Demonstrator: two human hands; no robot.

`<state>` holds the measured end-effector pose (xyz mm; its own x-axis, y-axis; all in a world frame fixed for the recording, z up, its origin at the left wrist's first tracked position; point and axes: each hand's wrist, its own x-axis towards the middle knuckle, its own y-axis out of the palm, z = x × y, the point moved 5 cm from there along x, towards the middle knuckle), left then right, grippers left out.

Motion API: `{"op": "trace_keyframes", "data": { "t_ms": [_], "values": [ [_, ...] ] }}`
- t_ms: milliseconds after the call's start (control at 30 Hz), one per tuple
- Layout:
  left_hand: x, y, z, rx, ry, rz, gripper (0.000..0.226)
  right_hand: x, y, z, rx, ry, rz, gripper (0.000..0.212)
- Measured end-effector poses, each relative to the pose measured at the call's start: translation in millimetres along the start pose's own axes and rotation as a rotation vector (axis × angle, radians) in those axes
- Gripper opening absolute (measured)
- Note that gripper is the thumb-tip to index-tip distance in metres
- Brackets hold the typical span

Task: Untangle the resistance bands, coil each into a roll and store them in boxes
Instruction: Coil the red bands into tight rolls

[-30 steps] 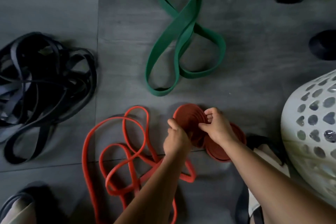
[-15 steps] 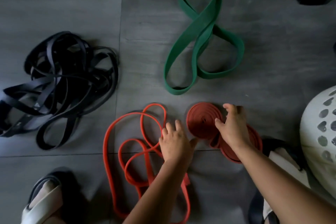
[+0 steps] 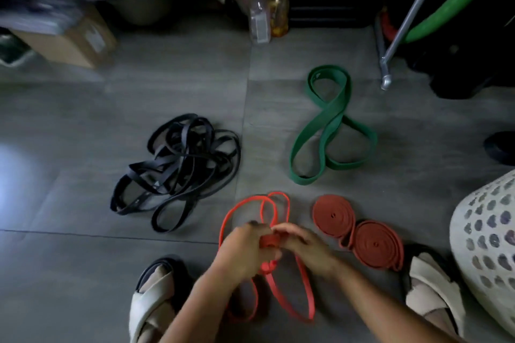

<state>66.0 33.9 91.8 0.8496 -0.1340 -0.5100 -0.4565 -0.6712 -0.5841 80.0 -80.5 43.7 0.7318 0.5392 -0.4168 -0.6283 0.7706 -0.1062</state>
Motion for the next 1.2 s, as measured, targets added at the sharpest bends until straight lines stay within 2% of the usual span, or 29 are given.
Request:
{"op": "trace_keyframes", "data": {
  "t_ms": [100, 233, 300, 367, 433, 500, 567, 633, 733, 800, 900, 1000, 1100, 1133, 1200],
  "values": [
    [-33.3, -56.7, -46.1, 0.083, 0.144, -0.052, 0.017, -23.3, -11.2, 75.0, 0.016, -0.125, 0.029, 0.033],
    [-87.0, -117.0, -106.5, 0.225, 0.362, -0.190, 0.027, -63.0, -14.3, 173.0, -0.114, -0.300, 0.067, 0.040],
    [-117.6, -139.4, -129.8, 0.289, 0.418, -0.261, 0.024, -84.0, -11.3, 212.0, -0.139, -0.358, 0.100, 0.045],
    [-150.7, -158.9, -150.0, 0.203, 0.456, -0.289, 0.019, -106.7, -3.4, 247.0, -0.169, -0.440, 0.108, 0.041],
    [-183.5, -174.6, -168.4, 0.100, 0.523, -0.319, 0.014, -124.1, 2.4, 273.2, -0.176, -0.537, 0.032, 0.033],
    [-205.8, -185.8, -176.8, -0.074, 0.595, -0.339, 0.011, -139.9, 4.0, 292.8, -0.163, -0.606, -0.059, 0.022],
    [-212.2, -188.5, -174.9, -0.276, 0.630, -0.345, 0.014, -150.9, 3.1, 299.7, -0.063, -0.607, -0.050, 0.015],
    [-201.2, -186.2, -158.3, -0.504, 0.595, -0.372, 0.014, -148.4, 8.2, 289.9, -0.014, -0.546, -0.020, 0.015],
    [-182.5, -164.5, -131.7, -0.734, 0.433, -0.337, 0.018, -142.7, 11.3, 262.6, -0.119, -0.515, -0.155, 0.021],
    [-173.4, -150.4, -121.8, -0.793, 0.344, -0.253, 0.016, -140.0, 7.0, 247.9, -0.254, -0.519, -0.262, 0.011],
    [-159.1, -143.4, -112.1, -0.843, 0.244, -0.127, 0.011, -130.5, -1.2, 239.7, -0.593, -0.538, -0.363, 0.038],
    [-150.4, -137.5, -110.5, -0.830, 0.195, -0.071, 0.006, -125.1, -3.5, 236.2, -0.725, -0.577, -0.369, 0.048],
    [-141.2, -135.0, -108.0, -0.965, 0.136, -0.088, 0.008, -122.2, -14.1, 235.4, -0.555, -0.521, -0.377, 0.033],
    [-139.5, -134.9, -106.7, -1.035, 0.108, -0.093, 0.012, -122.8, -17.9, 237.1, -0.492, -0.533, -0.389, 0.030],
    [-138.0, -133.2, -105.4, -1.167, 0.072, -0.070, 0.016, -126.9, -19.9, 244.6, -0.525, -0.630, -0.427, 0.025]
  ]
}}
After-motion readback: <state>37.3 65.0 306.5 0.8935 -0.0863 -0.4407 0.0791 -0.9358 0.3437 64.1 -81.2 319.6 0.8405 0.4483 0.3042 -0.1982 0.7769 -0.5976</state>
